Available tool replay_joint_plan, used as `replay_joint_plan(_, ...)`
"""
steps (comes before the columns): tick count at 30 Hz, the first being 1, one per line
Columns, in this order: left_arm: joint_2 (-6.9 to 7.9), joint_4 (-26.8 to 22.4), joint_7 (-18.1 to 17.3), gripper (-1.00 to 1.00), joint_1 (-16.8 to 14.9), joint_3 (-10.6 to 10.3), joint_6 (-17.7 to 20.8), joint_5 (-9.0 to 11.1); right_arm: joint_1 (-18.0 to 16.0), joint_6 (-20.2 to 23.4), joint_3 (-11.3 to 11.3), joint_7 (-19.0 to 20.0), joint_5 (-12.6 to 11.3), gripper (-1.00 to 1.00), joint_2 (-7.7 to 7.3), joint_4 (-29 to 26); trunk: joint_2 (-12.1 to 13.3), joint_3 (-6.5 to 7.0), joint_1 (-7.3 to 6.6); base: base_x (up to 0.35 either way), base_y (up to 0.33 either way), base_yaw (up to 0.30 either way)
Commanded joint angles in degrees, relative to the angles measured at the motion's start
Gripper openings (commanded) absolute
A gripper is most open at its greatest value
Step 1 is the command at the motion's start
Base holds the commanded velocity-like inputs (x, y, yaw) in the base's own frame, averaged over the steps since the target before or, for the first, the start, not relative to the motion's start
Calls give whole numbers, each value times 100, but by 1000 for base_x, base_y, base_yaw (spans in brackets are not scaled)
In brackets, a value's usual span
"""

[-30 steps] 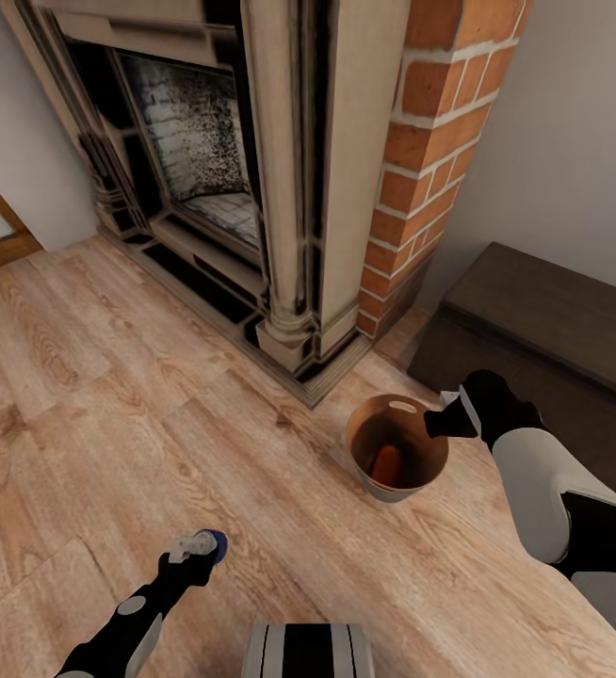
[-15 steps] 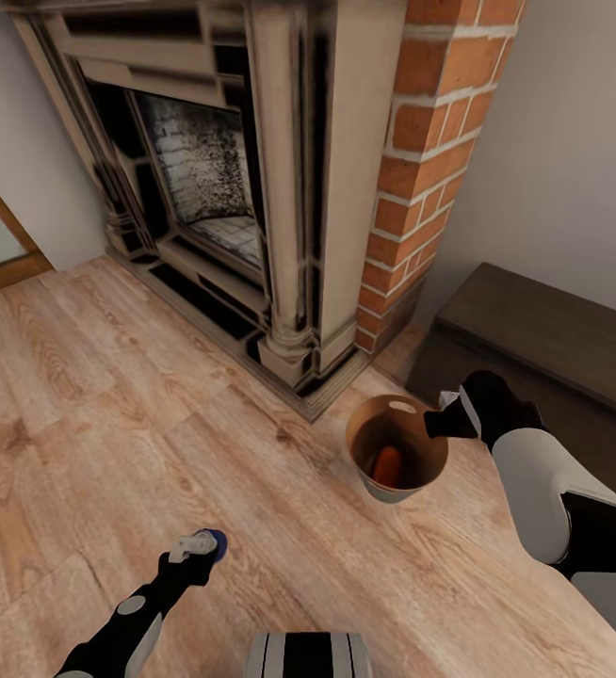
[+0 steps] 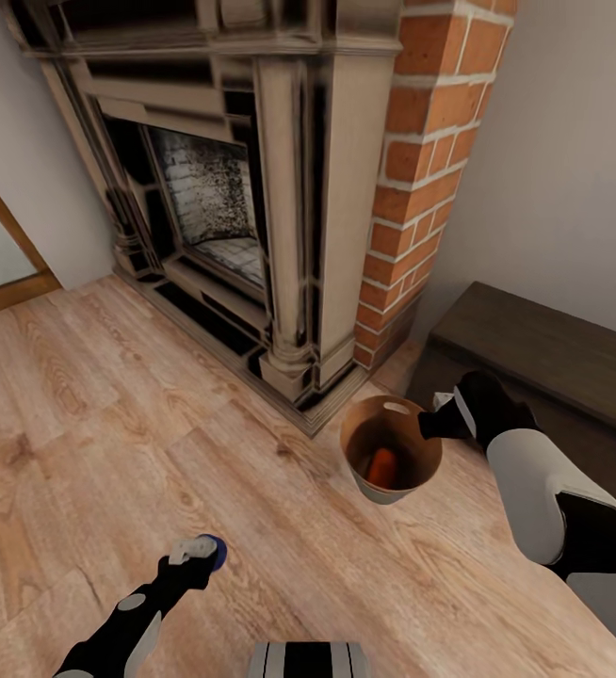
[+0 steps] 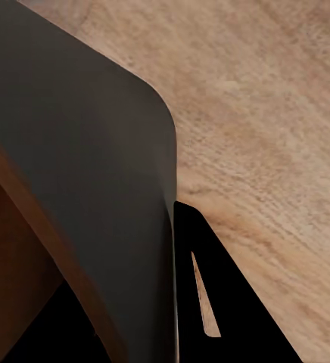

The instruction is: Put the three can of soda from the living room inside the tash can in the kitchen.

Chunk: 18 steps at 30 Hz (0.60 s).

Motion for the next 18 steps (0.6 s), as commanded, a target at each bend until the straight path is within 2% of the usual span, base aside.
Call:
replay_joint_plan(1, 0, 0, -3, -100, 0, 2, 47, -1, -1, 11, -10, 30, -64, -100, 5, 1, 2, 23, -2, 0, 0, 0)
replay_joint_plan(18, 1, -1, -11, -100, -8, -4, 187, 2, 4, 11, -4, 30, -61, -100, 14, 2, 24, 400, -46, 0, 0, 0)
